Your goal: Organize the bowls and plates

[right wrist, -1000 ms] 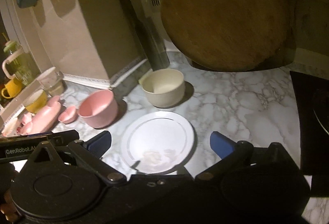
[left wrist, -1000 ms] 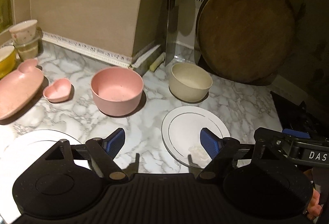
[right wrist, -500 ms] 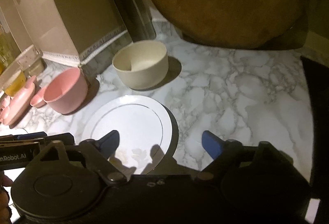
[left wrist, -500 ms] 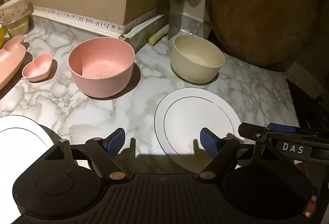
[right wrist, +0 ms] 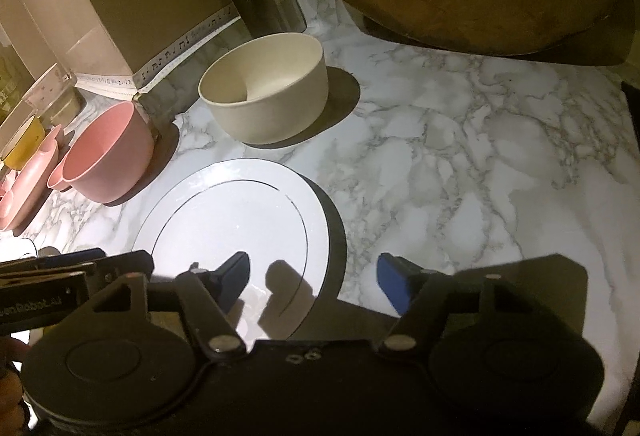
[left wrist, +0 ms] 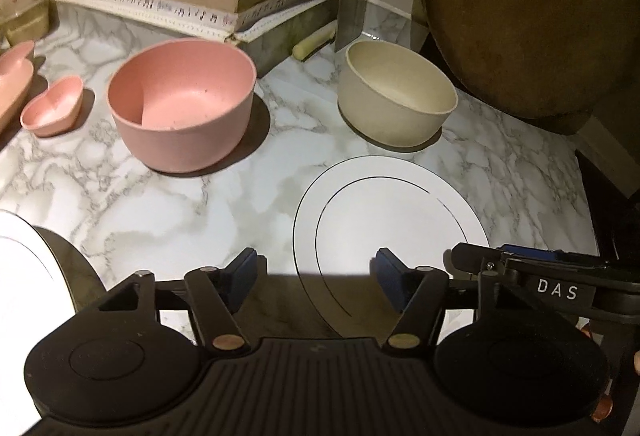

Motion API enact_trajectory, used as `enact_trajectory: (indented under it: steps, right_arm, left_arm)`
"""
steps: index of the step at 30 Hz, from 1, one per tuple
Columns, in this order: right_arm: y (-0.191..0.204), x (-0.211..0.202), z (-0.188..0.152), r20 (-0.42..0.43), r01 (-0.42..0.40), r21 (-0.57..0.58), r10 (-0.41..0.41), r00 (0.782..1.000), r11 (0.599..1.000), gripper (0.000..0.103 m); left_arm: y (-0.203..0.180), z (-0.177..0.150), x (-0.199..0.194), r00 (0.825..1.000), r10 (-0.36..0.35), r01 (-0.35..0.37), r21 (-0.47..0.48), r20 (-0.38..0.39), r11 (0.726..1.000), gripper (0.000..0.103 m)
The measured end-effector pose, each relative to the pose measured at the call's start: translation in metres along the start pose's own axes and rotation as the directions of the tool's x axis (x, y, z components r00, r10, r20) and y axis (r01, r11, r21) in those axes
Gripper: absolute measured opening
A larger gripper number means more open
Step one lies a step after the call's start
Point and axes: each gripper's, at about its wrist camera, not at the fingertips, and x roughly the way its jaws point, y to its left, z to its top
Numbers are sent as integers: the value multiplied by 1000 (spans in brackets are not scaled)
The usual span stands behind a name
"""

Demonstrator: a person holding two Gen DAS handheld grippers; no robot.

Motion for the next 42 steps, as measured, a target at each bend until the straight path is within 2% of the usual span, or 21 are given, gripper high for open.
enact_trajectory:
  steps: [4,7,18,25,33,42]
  right_arm:
    - [-3,5,2,-13,-25,10,25,1000,1000,53]
    - [-4,6,4,-11,-36,10,36,999,999,46]
    - [-9,8,7,-20,-65,30,66,998,997,25]
    - [-10,7,5,-15,-52,17,52,999,998,15]
    - [-6,4,3,-9,-57,-2,57,998,998,13]
    - [10,-12,5,11,-78,-16,78,997,997,13]
  left_arm:
    - [4,-1,6,1000,-13,12,-38,-18,999,43]
    - [7,-1,8,999,-24,22,-64,-23,998,35]
    - [16,1,13,999,-45,41,-126,-29,991,15]
    - [17,1,12,999,-47,43,-127,-28,991,13]
    - [19,0,6,999,-43,40,-116,-19,992,13]
    - [30,2,-21,999,-37,39,-116,18,992,13]
